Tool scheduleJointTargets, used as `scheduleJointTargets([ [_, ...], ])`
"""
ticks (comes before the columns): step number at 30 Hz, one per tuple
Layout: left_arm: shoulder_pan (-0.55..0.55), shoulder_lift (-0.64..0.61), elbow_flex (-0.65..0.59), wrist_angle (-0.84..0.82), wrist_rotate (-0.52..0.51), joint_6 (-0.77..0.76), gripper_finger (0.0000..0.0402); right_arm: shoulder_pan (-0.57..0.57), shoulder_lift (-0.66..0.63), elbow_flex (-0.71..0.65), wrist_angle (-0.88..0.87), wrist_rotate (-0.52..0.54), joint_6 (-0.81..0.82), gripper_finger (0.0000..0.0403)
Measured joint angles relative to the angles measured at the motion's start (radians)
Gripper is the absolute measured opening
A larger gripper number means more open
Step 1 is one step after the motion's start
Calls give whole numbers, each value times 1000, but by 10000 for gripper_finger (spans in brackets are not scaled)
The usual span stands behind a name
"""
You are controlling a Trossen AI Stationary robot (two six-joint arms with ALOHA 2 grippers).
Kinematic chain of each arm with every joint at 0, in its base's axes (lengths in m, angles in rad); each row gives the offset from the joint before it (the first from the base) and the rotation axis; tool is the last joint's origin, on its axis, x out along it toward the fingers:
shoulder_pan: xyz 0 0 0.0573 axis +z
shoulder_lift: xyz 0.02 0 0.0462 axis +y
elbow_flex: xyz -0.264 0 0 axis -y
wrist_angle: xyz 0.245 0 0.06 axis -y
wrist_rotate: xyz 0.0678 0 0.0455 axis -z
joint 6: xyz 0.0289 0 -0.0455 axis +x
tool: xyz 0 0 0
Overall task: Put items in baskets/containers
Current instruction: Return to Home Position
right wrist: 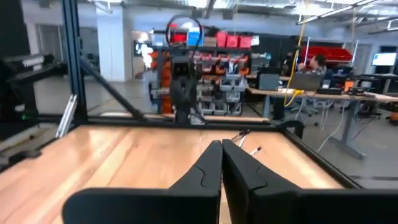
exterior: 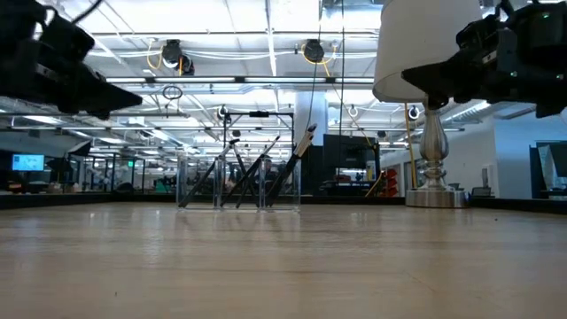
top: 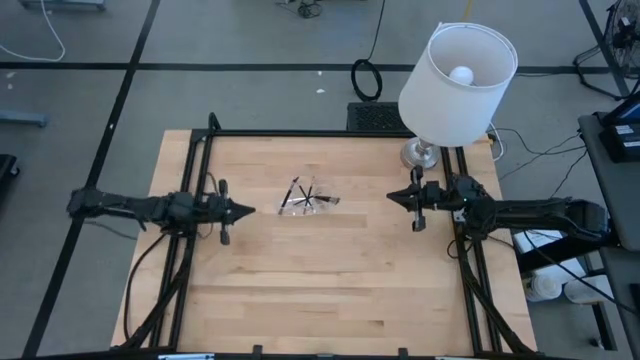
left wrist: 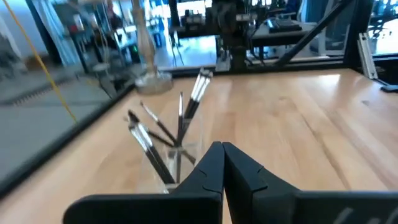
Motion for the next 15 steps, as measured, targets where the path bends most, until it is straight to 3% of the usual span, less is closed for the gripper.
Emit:
scheduleJointTargets([
  [5, 166, 34, -1, -9, 154, -37, 1, -80, 97, 0, 99, -71, 56, 0],
  [9, 199, 16, -2, 73, 257, 22, 1, -128, 83, 0, 99, -71, 68, 0],
  [15, 197, -63, -2, 27, 262, 107, 1, -183, -40, 0, 16, -224, 89, 0],
])
